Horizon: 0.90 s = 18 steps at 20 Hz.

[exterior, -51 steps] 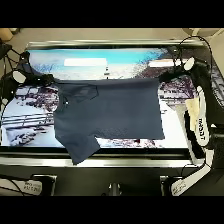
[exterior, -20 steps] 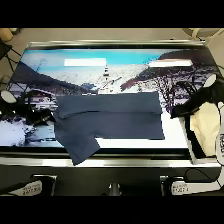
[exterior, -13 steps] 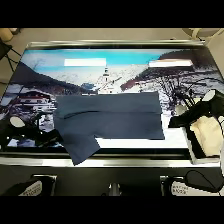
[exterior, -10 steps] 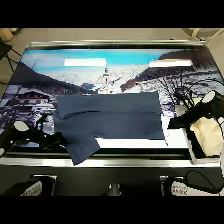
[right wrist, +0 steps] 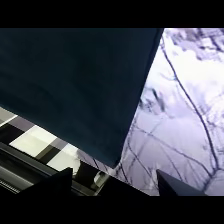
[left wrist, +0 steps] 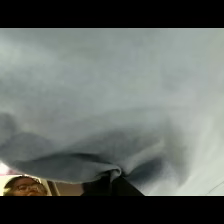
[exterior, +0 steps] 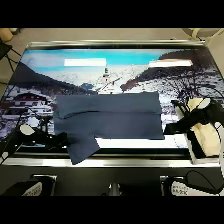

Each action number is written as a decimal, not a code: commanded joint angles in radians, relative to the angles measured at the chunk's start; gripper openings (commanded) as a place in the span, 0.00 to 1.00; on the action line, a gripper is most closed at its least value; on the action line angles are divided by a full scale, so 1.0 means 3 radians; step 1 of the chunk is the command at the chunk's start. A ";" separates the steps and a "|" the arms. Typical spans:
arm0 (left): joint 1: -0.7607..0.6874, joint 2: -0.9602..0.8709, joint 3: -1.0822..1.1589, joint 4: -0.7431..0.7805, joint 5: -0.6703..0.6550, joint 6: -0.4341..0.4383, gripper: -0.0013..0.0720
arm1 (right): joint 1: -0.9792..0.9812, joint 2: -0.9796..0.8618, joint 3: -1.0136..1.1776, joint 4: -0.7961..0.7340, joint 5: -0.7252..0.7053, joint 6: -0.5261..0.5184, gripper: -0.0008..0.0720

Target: Fold the shirts.

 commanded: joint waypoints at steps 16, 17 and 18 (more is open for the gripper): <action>0.0003 0.0390 0.0821 0.0094 -0.0090 0.0239 0.05 | 0.0000 0.0212 0.0205 0.0533 -0.0340 -0.0203 0.03; 0.0003 0.0383 0.0994 0.0094 -0.0106 0.0239 0.05 | 0.0000 0.0235 0.0348 0.0535 -0.0327 -0.0154 0.03; 0.0003 0.0362 0.1136 0.0103 -0.0084 0.0239 0.05 | 0.0000 0.0230 0.0495 0.0537 -0.0345 -0.0117 0.03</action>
